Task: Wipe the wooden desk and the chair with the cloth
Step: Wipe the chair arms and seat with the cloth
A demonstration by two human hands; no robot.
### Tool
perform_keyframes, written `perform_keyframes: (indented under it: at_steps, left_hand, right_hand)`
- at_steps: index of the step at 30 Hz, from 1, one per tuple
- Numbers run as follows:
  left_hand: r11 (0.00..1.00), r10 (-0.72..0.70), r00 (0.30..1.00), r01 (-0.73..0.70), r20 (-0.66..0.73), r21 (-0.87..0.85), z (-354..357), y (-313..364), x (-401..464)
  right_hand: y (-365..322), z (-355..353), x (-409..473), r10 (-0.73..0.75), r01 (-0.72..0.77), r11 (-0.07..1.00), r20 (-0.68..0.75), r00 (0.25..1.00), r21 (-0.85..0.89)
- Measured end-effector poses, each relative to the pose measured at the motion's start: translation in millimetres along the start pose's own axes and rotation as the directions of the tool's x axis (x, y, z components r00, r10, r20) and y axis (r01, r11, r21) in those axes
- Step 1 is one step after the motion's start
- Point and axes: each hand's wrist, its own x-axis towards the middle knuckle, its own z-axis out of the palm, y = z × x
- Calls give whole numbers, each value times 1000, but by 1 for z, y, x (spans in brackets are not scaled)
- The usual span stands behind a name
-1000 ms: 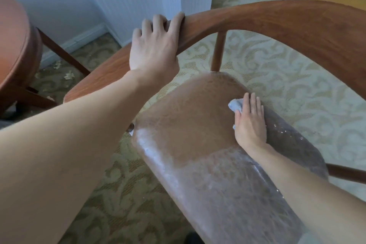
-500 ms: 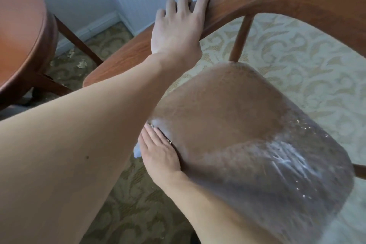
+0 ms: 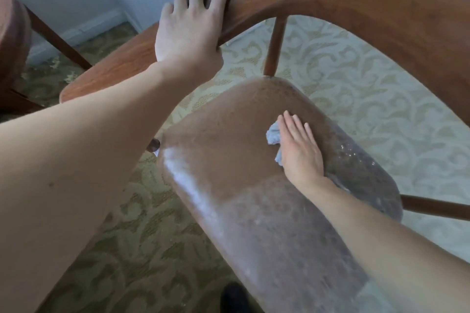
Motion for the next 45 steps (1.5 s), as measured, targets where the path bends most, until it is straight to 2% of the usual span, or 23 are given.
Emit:
perform_keyframes:
  at_steps: [4, 7, 9, 12, 16, 19, 23, 26, 29, 33, 36, 45]
  left_hand:
    - [1000, 5, 1000, -5, -9, 6, 1, 0, 0]
    - [1000, 8, 1000, -8, -11, 12, 0, 0, -1]
    - [1000, 14, 1000, -14, -14, 14, -1, 1, -1]
    - [1000, 20, 1000, -20, -5, 16, -2, 2, -3]
    - [999, 26, 1000, -25, -16, 42, 0, 4, -6]
    - [998, 8, 999, -6, -34, 62, 5, 10, -10]
    - [998, -9, 1000, 11, -24, 70, 6, 14, -15]
    - [998, -5, 1000, 6, -15, 58, 2, 15, -15]
    - [998, -5, 1000, 5, -2, 60, 1, 15, -15]
    - [998, -9, 1000, 8, 10, 69, 1, 18, -18]
    - [997, -16, 1000, 14, 21, 74, 0, 19, -20]
    - [996, -20, 998, 15, 56, 85, -3, 21, -21]
  right_hand:
    - [49, -8, 23, 106, -106, 994, 0, 994, 14]
    - [22, -1, 24, 234, -225, 962, -42, 971, 157]
    - [-14, 9, 12, 246, -211, 947, -125, 961, 244]
    - [-75, 25, -13, 115, -57, 949, -174, 978, 309]
    - [-127, 37, -49, -72, 130, 942, -192, 979, 309]
    - [-133, 41, -66, -177, 217, 927, -151, 972, 308]
    - [-104, 35, -63, -240, 272, 922, -145, 960, 274]
    - [-63, 26, -59, -161, 182, 957, -108, 981, 226]
    - [-9, 15, -53, 1, 10, 991, -85, 996, 130]
    - [41, 3, -51, 144, -142, 989, -36, 989, 47]
    - [39, 2, -49, 159, -158, 986, -11, 987, 57]
    - [24, 10, -45, 253, -248, 965, -52, 966, 84]
